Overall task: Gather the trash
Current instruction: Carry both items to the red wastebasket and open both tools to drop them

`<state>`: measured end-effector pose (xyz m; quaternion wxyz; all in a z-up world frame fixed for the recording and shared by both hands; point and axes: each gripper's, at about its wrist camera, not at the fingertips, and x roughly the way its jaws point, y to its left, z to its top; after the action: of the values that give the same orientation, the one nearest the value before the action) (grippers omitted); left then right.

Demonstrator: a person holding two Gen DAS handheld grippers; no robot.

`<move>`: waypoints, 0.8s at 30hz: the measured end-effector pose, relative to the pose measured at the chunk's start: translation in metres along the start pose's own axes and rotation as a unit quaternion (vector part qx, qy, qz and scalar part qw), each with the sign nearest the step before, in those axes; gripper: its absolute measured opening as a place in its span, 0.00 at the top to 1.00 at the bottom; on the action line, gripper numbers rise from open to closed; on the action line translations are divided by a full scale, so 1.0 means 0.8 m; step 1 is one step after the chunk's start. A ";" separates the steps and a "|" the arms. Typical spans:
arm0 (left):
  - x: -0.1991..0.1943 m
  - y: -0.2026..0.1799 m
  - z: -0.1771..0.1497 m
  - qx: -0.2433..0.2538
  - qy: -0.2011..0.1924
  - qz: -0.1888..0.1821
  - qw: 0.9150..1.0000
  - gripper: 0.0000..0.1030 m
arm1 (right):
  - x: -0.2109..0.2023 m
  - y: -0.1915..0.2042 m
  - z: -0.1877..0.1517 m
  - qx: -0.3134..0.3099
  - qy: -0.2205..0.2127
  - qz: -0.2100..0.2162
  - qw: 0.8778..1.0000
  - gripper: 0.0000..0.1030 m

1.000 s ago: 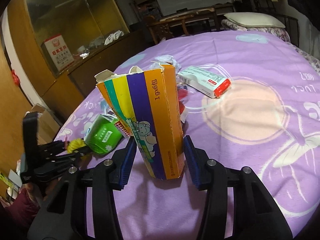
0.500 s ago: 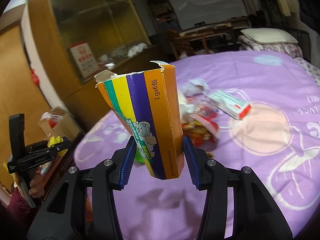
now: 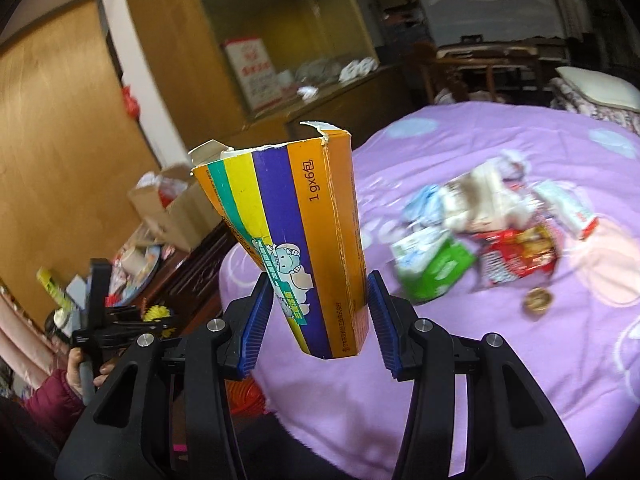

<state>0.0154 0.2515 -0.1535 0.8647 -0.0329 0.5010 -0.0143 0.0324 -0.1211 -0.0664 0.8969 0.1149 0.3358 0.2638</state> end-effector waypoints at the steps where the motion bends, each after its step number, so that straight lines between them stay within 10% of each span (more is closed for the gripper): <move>1: 0.009 0.010 -0.004 -0.011 0.010 -0.005 1.000 0.39 | 0.009 0.009 -0.001 -0.004 0.010 0.004 1.000 0.53; 11: 0.014 0.102 -0.024 -0.102 -0.012 0.019 0.995 0.15 | 0.124 0.117 -0.022 -0.062 0.132 0.073 0.987 0.53; 24: -0.011 0.171 -0.044 -0.152 -0.048 0.065 0.985 0.12 | 0.261 0.238 -0.088 -0.141 0.273 0.126 0.943 0.43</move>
<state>-0.0209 0.3870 -0.1728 0.8719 -0.1318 0.4562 0.1198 0.0430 0.1551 -0.1593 0.7373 -0.0480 0.5101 0.4403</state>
